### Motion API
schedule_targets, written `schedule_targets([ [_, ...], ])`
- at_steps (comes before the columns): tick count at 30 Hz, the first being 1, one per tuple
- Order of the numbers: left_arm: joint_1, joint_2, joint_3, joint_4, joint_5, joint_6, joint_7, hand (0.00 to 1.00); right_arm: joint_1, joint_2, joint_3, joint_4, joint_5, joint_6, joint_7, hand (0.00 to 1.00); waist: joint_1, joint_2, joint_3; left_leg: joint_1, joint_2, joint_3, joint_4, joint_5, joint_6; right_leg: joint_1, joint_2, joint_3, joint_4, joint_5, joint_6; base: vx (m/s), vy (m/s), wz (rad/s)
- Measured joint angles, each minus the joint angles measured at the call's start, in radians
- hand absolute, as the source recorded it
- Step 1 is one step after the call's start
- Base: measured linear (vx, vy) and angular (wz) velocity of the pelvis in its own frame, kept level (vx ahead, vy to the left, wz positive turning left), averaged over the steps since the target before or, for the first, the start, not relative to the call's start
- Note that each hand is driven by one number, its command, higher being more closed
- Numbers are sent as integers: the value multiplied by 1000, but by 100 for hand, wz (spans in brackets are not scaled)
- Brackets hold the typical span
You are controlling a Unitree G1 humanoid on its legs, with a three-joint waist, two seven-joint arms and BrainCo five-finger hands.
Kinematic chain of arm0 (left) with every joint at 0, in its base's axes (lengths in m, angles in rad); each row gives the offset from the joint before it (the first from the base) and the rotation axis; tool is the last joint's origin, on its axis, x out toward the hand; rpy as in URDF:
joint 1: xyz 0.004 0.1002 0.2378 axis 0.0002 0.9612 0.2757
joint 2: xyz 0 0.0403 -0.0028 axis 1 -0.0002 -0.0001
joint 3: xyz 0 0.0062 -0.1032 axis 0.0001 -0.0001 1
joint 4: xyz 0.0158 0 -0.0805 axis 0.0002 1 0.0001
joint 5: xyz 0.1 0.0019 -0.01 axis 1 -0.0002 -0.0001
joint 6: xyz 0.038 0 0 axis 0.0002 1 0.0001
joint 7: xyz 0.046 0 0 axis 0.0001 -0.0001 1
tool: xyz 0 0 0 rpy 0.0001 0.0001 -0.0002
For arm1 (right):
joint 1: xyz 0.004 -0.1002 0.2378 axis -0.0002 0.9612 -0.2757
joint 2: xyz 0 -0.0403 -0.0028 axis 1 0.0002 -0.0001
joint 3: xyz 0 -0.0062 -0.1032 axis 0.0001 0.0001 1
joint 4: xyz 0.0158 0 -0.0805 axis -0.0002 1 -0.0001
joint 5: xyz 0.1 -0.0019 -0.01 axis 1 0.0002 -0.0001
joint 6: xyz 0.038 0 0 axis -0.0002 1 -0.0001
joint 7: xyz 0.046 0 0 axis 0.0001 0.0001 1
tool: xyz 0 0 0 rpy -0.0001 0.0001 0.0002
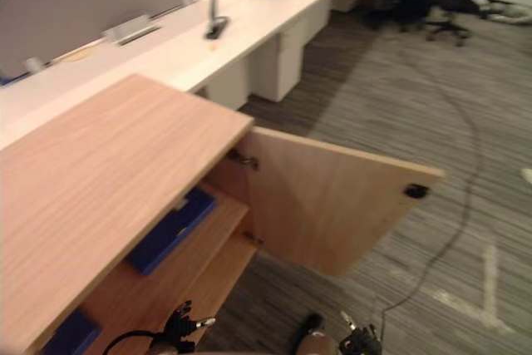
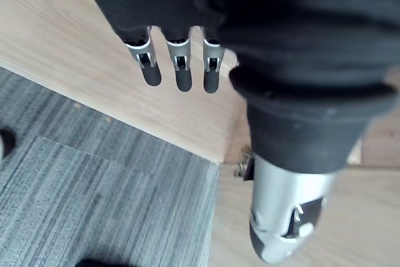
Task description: Walk over to the cabinet, pick up the folder, carry it to the office cabinet, place the folder inside the office cabinet, then close the office cabinet door
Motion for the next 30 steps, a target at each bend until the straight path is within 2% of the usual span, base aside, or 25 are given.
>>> schedule_targets([
  [1,-9,-12,-14,-1,2,-2,-8,0,-4,-6,-4,1,0,0,-2,0,1,1,0,-4,-21,-26,-21,-40,29,0,27,11,-43,9,25,-64,-7,-71],
  [2,-7,-11,-20,2,2,-4,-12,0,-17,-8,-13,2,-1,4,0,0,15,-5,-2,-2,-36,-66,-51,-45,29,-1,42,-6,-79,-4,40,-82,49,-85],
  [3,-4,-13,-22,8,2,-2,-13,0,-24,-9,-23,3,-1,5,1,0,20,17,-11,-5,-28,-73,-71,-44,30,-2,35,-46,-60,-22,55,-34,24,-68],
  [4,-6,-14,-31,19,3,0,-17,0,-30,-10,-52,6,-2,8,3,0,6,14,-14,-6,-27,-71,-71,-39,-2,-28,-28,-74,114,-80,32,38,-16,-15],
  [5,-5,-10,-34,23,6,-1,-18,0,-22,-12,-58,10,-3,8,4,0,-1,-3,-17,-4,-40,-82,-72,-37,-14,-16,-56,-64,155,-117,60,83,-33,-6],
  [6,-11,-1,-33,37,9,-1,-23,0,-21,-29,-92,49,-3,10,12,0,2,11,-24,-3,-39,-91,-70,-26,-43,-1,-28,-52,107,-112,88,75,-32,-6],
  [7,-8,-1,-33,48,11,-1,-25,0,-20,-37,-93,60,-3,10,12,0,2,16,-31,-7,-35,-92,-76,-23,-39,0,-11,-50,84,-97,88,113,-14,-29],
  [8,2,4,-33,53,11,1,-25,0,-22,-45,-92,78,-3,10,15,0,1,37,-46,-10,-33,-94,-80,-16,-33,1,12,-41,49,-74,87,78,8,-33],
  [10,3,14,-38,54,11,3,-24,0,-25,-48,-91,98,-1,14,23,0,-2,30,-43,-11,-37,-106,-75,-11,-38,1,23,-21,23,-56,91,41,30,-32],
  [11,7,20,-39,54,11,5,-24,0,-25,-49,-91,107,-1,17,28,0,-1,36,-49,-11,-39,-107,-74,-10,-38,3,31,-12,4,-44,93,-11,51,-25],
  [14,12,37,-37,53,7,6,-18,0,-35,-48,-89,127,-10,20,42,0,-3,32,-47,-19,-46,-108,-63,-8,-41,14,58,11,-79,5,95,-35,61,-25],
  [18,15,45,-32,53,-20,8,-5,0,-34,-56,-89,131,-21,20,43,0,-8,26,-46,-20,-44,-135,-17,3,-36,68,69,14,-151,30,102,-19,21,0],
  [21,22,45,-34,51,-29,8,5,0,-58,-83,-88,128,-21,20,42,0,-8,24,-54,-46,-47,-195,29,23,-42,92,67,13,-196,41,107,26,11,13],
  [22,26,47,-34,51,-29,7,6,0,-78,-98,-88,126,-22,20,41,0,-7,11,-54,-68,-53,-221,69,37,-46,107,56,7,-219,51,113,70,24,21],
  [23,25,58,-33,45,-27,4,5,0,-104,-113,-84,114,-24,19,39,0,1,-22,-52,-106,-63,-236,100,-4,-40,117,22,9,-243,65,118,68,35,27],
  [24,24,60,-30,39,-26,-1,4,0,-123,-127,-82,109,-27,18,37,0,0,-26,-49,-106,-77,-239,29,-47,-28,125,15,8,-255,74,123,-3,84,30],
  [25,25,58,-28,29,-25,-5,4,0,-155,-155,-71,95,-31,17,33,0,-3,-15,-47,-113,-83,-241,-106,-14,-18,136,21,5,-266,83,133,-72,158,-6],
  [26,36,56,-18,24,-41,-10,2,0,-211,-186,-29,52,-63,16,28,0,17,-2,-50,-123,-77,-243,-140,84,-34,135,40,29,-270,87,144,-79,145,-12],
  [30,42,93,-17,10,-35,-12,-6,0,-308,-228,42,-140,-114,-13,17,0,10,-20,-50,-130,-79,-262,-139,83,-34,138,39,39,-272,84,145,18,34,4],
])
